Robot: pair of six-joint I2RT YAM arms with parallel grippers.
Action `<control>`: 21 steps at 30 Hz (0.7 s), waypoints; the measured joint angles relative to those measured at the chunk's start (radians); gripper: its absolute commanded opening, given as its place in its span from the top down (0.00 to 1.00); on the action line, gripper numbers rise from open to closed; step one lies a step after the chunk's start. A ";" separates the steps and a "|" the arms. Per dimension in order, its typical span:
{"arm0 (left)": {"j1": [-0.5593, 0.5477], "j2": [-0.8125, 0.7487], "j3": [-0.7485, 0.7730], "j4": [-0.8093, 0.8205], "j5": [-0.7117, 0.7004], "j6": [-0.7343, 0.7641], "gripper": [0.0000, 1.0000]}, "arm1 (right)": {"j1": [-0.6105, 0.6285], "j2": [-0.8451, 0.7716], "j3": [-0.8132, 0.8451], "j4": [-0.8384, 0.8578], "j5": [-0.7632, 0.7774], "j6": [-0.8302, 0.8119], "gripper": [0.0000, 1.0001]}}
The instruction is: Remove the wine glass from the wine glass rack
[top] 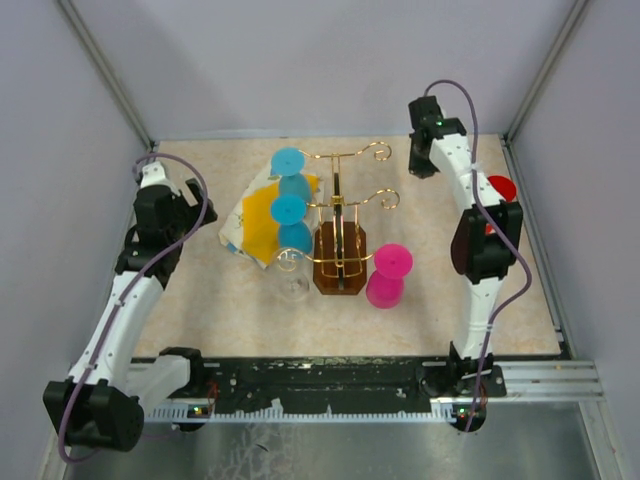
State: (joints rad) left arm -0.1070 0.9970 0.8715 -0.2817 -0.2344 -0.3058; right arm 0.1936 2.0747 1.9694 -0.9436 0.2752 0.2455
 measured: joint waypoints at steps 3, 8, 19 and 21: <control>0.000 -0.003 0.011 -0.005 0.000 0.001 0.00 | -0.005 -0.023 0.063 -0.045 -0.015 0.021 1.00; 0.000 -0.005 0.020 -0.013 0.001 0.007 0.00 | -0.030 -0.166 0.070 -0.115 -0.064 0.068 0.96; 0.000 -0.005 0.030 -0.047 0.035 -0.001 0.01 | -0.170 -0.831 -0.383 -0.086 -0.546 0.176 0.76; 0.000 -0.005 0.046 -0.062 0.048 -0.001 0.03 | -0.163 -0.881 -0.438 -0.087 -0.643 0.187 0.76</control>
State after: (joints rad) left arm -0.1070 0.9920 0.9176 -0.3439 -0.1867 -0.3065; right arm 0.0307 1.1938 1.5311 -1.0302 -0.3679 0.4320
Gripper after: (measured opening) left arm 0.997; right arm 0.234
